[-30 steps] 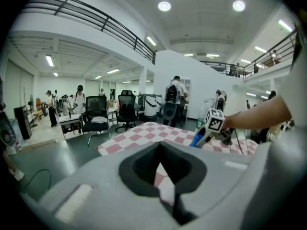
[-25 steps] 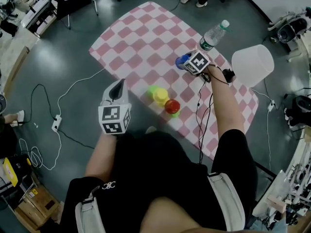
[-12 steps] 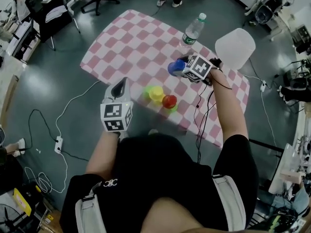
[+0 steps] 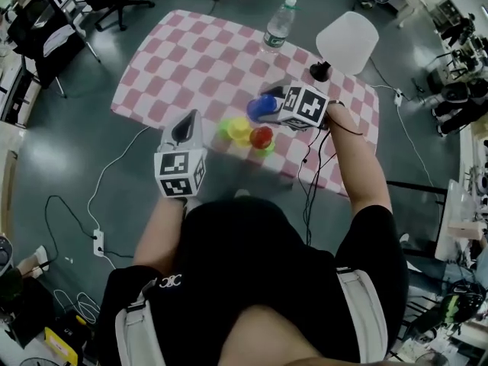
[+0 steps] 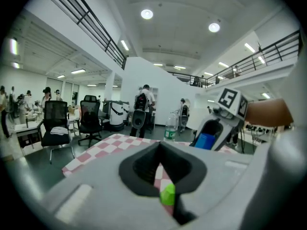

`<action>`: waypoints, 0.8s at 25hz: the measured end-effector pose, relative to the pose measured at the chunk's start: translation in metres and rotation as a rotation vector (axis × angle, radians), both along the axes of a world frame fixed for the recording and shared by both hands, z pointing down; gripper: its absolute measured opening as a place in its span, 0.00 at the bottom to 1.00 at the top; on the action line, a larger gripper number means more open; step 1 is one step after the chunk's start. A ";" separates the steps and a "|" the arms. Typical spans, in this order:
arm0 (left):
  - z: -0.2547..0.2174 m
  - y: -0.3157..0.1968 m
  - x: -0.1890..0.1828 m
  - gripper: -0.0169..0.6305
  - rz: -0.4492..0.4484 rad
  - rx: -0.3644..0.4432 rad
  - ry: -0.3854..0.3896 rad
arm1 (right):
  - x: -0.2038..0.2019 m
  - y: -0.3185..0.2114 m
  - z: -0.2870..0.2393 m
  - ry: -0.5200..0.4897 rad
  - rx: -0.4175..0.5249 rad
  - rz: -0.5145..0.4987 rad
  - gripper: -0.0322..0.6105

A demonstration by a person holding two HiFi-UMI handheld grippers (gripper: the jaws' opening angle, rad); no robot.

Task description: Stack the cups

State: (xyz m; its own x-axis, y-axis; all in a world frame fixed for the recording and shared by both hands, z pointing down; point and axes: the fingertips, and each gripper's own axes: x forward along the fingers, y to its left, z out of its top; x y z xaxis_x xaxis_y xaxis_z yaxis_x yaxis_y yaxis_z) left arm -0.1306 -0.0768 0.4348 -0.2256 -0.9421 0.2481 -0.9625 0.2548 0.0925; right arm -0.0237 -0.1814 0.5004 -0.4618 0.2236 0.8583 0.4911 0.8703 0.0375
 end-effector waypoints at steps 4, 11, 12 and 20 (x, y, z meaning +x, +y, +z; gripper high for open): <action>0.000 0.000 0.003 0.02 0.041 0.003 0.000 | 0.007 0.017 0.009 0.018 -0.001 0.000 0.43; 0.005 0.007 0.007 0.02 0.078 -0.010 0.009 | 0.017 0.026 0.032 0.070 0.013 0.040 0.43; 0.006 0.007 0.007 0.02 0.081 -0.012 0.009 | 0.018 0.025 0.034 0.074 0.015 0.048 0.43; 0.008 0.011 0.002 0.02 0.080 -0.018 0.011 | 0.013 0.029 0.036 0.053 -0.032 0.082 0.44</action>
